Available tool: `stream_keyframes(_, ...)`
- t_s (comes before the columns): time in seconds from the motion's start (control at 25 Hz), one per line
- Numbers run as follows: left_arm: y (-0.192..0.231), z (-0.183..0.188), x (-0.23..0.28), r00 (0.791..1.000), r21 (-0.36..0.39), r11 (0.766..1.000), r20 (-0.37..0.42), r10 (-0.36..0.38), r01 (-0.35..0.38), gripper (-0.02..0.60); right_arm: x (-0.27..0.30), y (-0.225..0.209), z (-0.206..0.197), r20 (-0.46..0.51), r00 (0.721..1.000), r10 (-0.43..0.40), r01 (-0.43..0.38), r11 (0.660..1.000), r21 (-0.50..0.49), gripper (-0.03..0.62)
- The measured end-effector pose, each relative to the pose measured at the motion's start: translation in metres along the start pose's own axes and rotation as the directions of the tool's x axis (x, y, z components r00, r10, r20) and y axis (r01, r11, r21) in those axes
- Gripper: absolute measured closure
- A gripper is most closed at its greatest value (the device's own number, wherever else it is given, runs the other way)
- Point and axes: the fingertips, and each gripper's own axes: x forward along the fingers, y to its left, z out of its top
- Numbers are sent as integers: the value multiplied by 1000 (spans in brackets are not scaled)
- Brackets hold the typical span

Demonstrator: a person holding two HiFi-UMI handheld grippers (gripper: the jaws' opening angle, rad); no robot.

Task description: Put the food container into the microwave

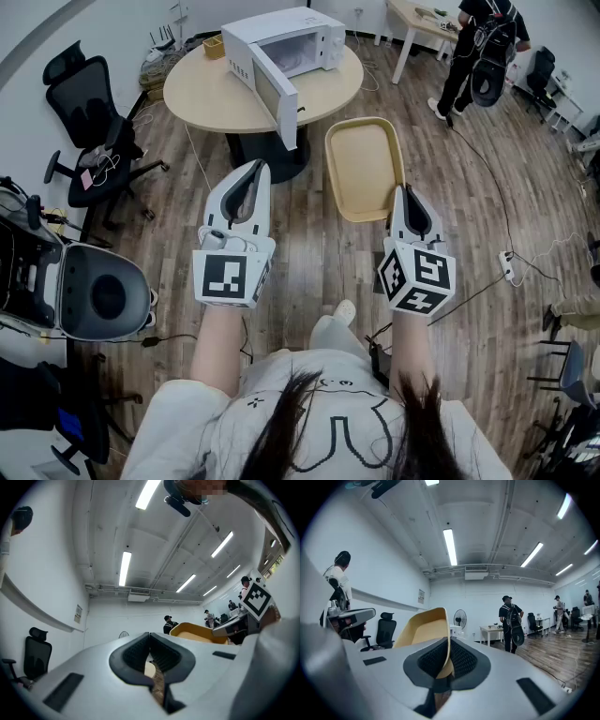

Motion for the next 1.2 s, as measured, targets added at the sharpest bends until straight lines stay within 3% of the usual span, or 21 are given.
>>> stream_keyframes(0.8, -47, -29, 183, 994, 26, 994, -10, 105, -104, 572, 158, -126, 11, -8, 990, 143, -143, 990, -4, 557)
stream_keyframes(1.2, -68, -53, 248, 994, 26, 995, -42, 100, -99, 572, 209, -174, 5, -21, 989, 146, -146, 989, 9, 557)
